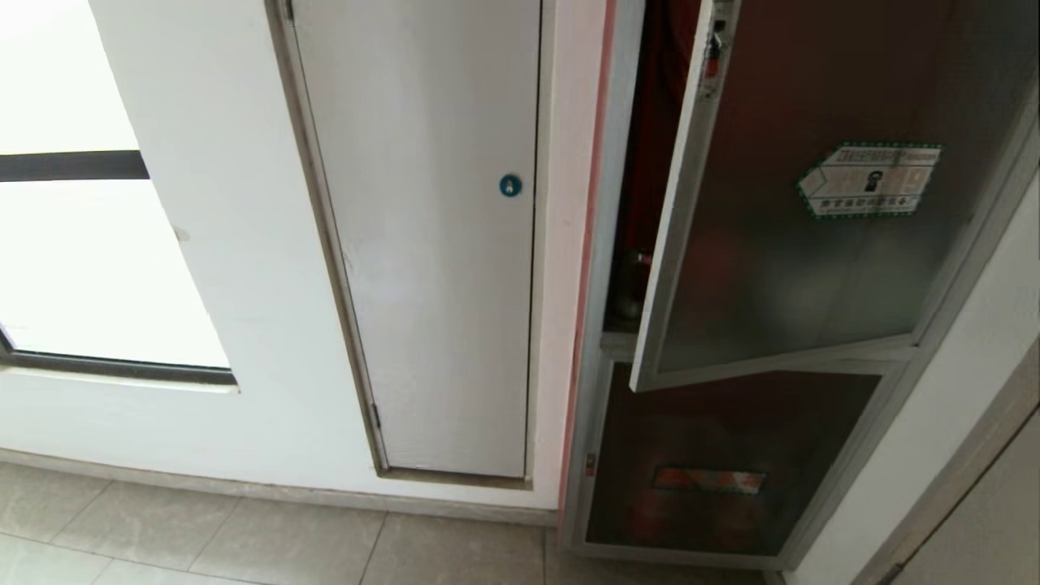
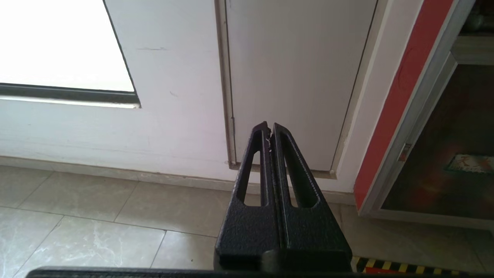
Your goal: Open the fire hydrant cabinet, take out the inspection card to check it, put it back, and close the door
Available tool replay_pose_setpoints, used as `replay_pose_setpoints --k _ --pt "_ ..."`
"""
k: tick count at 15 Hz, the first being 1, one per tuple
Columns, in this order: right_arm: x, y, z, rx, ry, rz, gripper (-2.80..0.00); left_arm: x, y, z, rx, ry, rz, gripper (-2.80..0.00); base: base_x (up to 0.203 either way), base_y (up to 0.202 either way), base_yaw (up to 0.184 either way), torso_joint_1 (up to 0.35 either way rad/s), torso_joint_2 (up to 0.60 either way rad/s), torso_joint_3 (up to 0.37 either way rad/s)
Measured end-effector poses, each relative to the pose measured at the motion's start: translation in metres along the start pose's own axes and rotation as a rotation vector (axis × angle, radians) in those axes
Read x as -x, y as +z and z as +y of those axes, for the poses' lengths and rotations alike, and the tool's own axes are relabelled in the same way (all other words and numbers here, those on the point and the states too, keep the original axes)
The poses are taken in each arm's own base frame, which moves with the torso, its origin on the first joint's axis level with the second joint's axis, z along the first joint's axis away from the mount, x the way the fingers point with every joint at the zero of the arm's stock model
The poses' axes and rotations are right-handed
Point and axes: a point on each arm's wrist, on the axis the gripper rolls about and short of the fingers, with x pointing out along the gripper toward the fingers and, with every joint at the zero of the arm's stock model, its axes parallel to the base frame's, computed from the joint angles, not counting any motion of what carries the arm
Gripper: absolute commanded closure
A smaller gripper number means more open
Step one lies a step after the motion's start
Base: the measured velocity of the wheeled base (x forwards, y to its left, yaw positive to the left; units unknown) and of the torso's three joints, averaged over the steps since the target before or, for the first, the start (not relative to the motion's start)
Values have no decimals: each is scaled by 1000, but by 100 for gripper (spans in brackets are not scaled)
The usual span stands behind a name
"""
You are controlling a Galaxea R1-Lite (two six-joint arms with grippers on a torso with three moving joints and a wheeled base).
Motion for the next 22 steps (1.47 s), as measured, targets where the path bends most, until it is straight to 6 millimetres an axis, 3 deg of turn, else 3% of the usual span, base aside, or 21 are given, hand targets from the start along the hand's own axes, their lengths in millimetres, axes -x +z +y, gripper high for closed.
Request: replay_pose_setpoints --k 22 --pt "0 0 0 0 0 0 0 0 0 0 -2 0 0 0 196 0 0 3 3 2"
